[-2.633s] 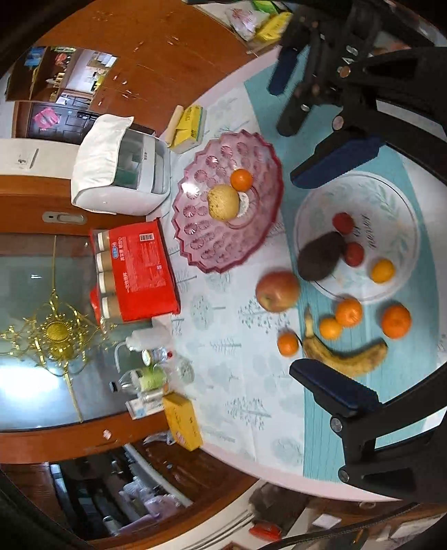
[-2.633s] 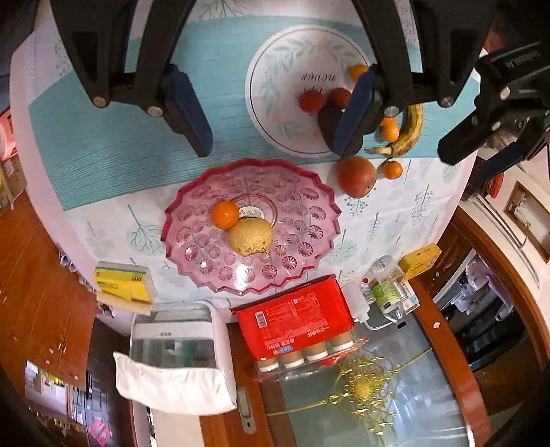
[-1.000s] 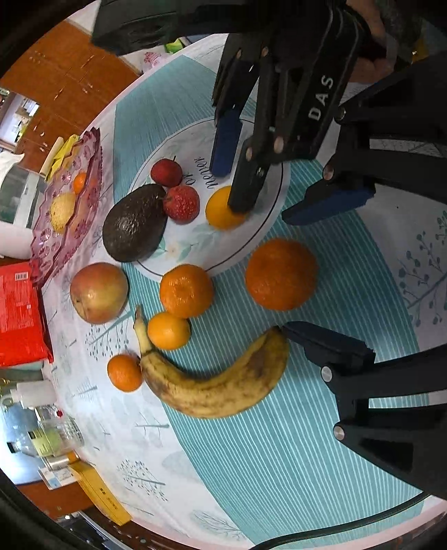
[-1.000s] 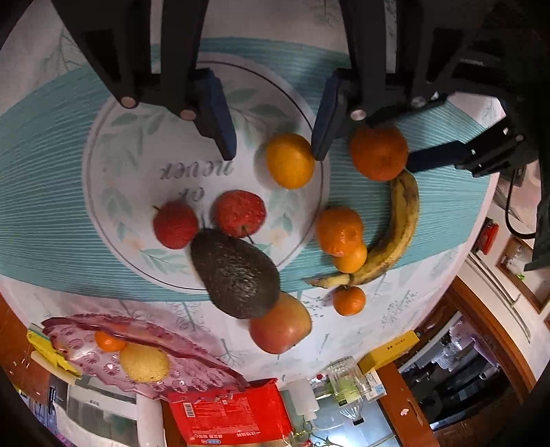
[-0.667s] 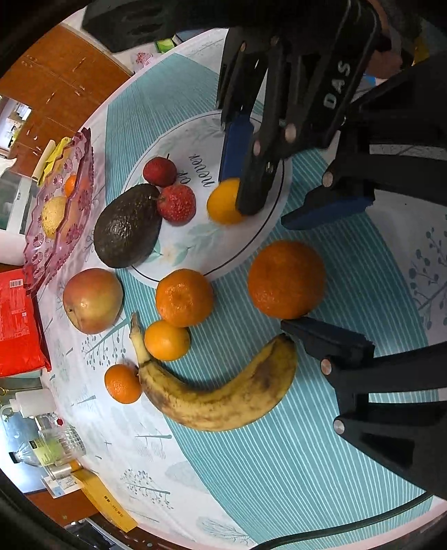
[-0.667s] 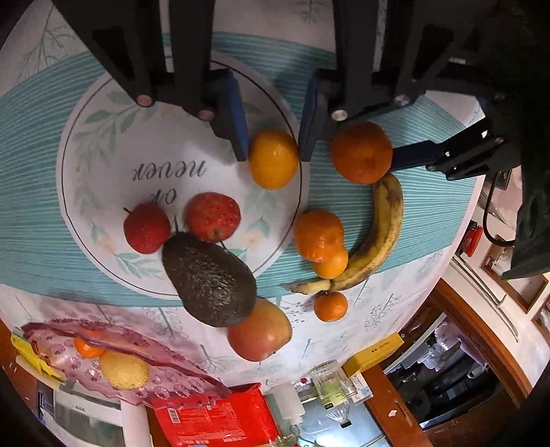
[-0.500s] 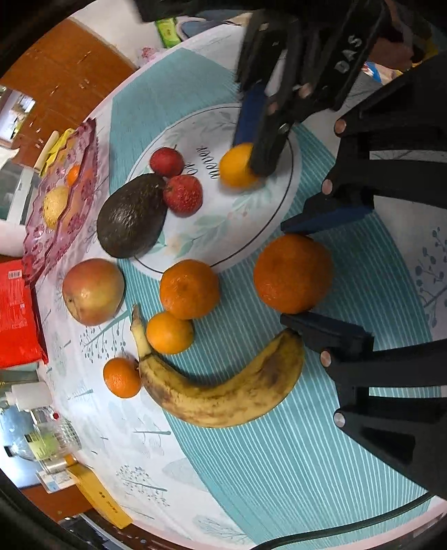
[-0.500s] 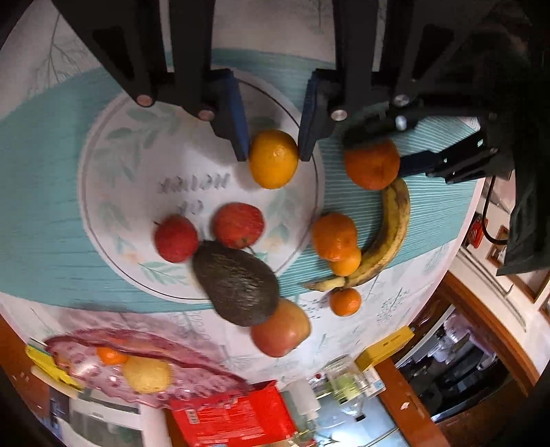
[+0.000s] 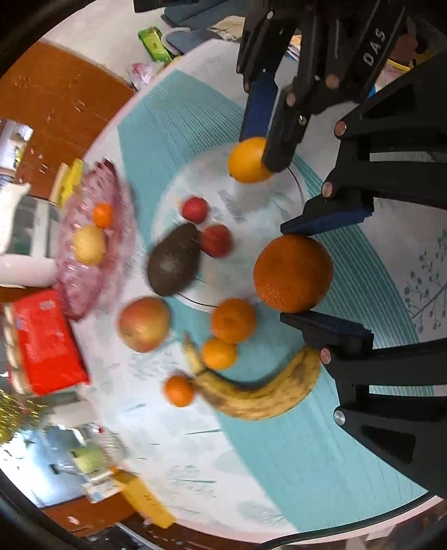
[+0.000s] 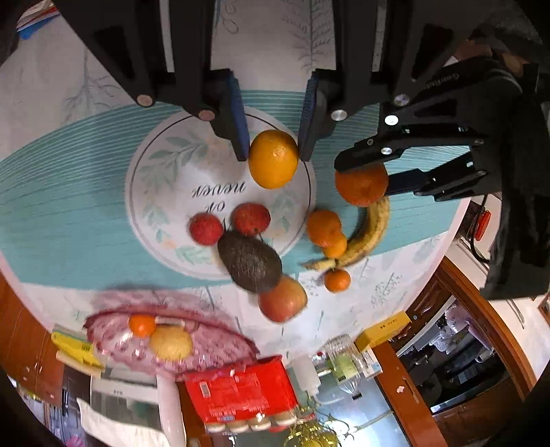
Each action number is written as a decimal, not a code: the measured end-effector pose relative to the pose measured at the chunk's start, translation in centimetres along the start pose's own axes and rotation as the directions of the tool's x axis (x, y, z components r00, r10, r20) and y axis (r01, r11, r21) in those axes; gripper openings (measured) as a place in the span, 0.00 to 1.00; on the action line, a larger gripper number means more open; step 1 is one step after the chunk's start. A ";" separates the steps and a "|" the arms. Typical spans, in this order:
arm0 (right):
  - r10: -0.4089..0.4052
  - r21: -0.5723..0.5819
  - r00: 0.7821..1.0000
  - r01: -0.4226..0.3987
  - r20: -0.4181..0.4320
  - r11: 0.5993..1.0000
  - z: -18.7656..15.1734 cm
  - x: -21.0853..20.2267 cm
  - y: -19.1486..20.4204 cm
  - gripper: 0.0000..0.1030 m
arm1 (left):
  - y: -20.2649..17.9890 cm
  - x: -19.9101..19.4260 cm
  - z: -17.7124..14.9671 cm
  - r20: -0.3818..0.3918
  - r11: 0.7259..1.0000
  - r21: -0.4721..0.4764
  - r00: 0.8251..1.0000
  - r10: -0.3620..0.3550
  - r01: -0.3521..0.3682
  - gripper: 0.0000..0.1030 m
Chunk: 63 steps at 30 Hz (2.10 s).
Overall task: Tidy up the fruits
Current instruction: 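Carry both held oranges over the pink bowl beside the pear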
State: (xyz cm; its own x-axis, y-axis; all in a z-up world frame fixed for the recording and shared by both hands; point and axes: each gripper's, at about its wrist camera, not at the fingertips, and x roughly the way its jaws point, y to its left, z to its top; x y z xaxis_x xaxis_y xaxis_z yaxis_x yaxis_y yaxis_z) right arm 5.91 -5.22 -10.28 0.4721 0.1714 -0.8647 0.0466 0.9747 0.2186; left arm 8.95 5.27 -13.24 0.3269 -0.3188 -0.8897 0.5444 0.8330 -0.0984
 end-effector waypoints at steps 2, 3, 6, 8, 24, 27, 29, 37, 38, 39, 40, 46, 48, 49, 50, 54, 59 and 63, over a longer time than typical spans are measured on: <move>-0.019 -0.013 1.000 0.019 0.022 1.000 0.6 -1.4 0.2 0.28 | -0.5 -1.5 0.9 0.028 1.000 0.003 1.000 -0.003 0.003 0.41; -0.031 -0.019 0.999 0.032 0.038 0.999 1.0 -2.2 0.2 0.28 | -0.7 -2.3 1.5 0.044 1.000 0.006 0.999 0.001 -0.001 0.41; -0.063 -0.025 0.994 0.065 0.091 0.998 2.4 -4.8 0.1 0.28 | -0.8 -4.2 3.3 0.081 1.000 0.008 0.997 0.012 -0.012 0.41; -0.074 -0.025 0.991 0.077 0.115 0.997 3.2 -5.9 0.0 0.28 | -0.9 -5.2 4.2 0.103 1.000 0.004 0.995 0.014 -0.014 0.41; -0.057 -0.075 0.961 0.080 0.272 0.994 18.3 -7.8 -7.2 0.28 | -2.4 -6.9 18.8 0.205 0.978 -0.128 0.960 0.190 -0.166 0.41; -0.057 -0.081 0.963 0.081 0.262 0.993 21.0 -5.7 -9.3 0.28 | -2.1 -4.5 21.6 0.196 0.968 -0.169 0.956 0.217 -0.185 0.41; -0.067 -0.092 0.969 0.091 0.237 0.992 22.6 -3.3 -10.8 0.28 | -1.8 -2.2 23.0 0.171 0.960 -0.195 0.957 0.233 -0.199 0.41; -0.069 -0.136 0.991 0.085 0.114 0.987 23.9 4.3 -13.7 0.28 | -0.7 6.0 25.3 0.068 0.935 -0.261 0.962 0.265 -0.239 0.41; -0.064 -0.141 0.993 0.077 0.095 0.987 23.7 5.2 -14.0 0.28 | -0.6 6.7 25.3 0.056 0.933 -0.261 0.961 0.271 -0.248 0.41; -0.058 -0.144 0.995 0.069 0.081 0.987 23.6 5.8 -14.3 0.28 | -0.5 7.4 25.3 0.044 0.931 -0.262 0.960 0.275 -0.255 0.41; -0.052 -0.148 0.996 0.062 0.067 0.987 23.6 6.5 -14.5 0.28 | -0.4 8.0 25.2 0.035 0.929 -0.265 0.961 0.275 -0.257 0.41; -0.041 -0.185 0.999 0.041 0.005 0.982 23.4 9.6 -14.7 0.29 | 0.2 10.6 24.7 0.000 0.924 -0.269 0.959 0.282 -0.272 0.41; -0.045 -0.191 0.999 0.042 -0.012 0.981 23.4 10.3 -14.6 0.29 | 0.5 11.2 24.6 -0.005 0.924 -0.276 0.962 0.274 -0.264 0.41; -0.048 -0.192 0.999 0.044 -0.020 0.980 23.3 10.8 -14.7 0.29 | 0.6 11.4 24.6 -0.007 0.924 -0.280 0.963 0.270 -0.261 0.41; -0.052 -0.190 0.998 0.047 -0.024 0.981 23.2 11.0 -14.7 0.29 | 0.8 11.6 24.6 -0.009 0.924 -0.283 0.964 0.265 -0.256 0.41; -0.070 -0.178 0.997 0.066 -0.014 0.982 23.2 11.3 -15.5 0.29 | 0.5 12.3 25.0 -0.002 0.935 -0.266 0.970 0.243 -0.235 0.41; -0.053 -0.146 0.998 0.049 -0.020 0.988 23.3 11.5 -16.6 0.29 | -0.7 13.4 25.4 -0.003 0.948 -0.228 0.974 0.227 -0.222 0.41; -0.068 -0.156 0.997 0.063 -0.024 0.986 23.1 11.3 -16.6 0.29 | -1.5 14.8 25.4 -0.027 0.954 -0.212 0.977 0.210 -0.211 0.41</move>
State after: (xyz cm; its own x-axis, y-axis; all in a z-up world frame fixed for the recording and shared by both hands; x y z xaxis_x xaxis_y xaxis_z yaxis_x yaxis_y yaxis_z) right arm 30.84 -22.76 -13.25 0.4469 0.1084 -0.8880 -0.0616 0.9940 0.0903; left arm 32.59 -12.17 -14.90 0.4124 -0.1245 -0.9024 0.2872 0.9579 -0.0009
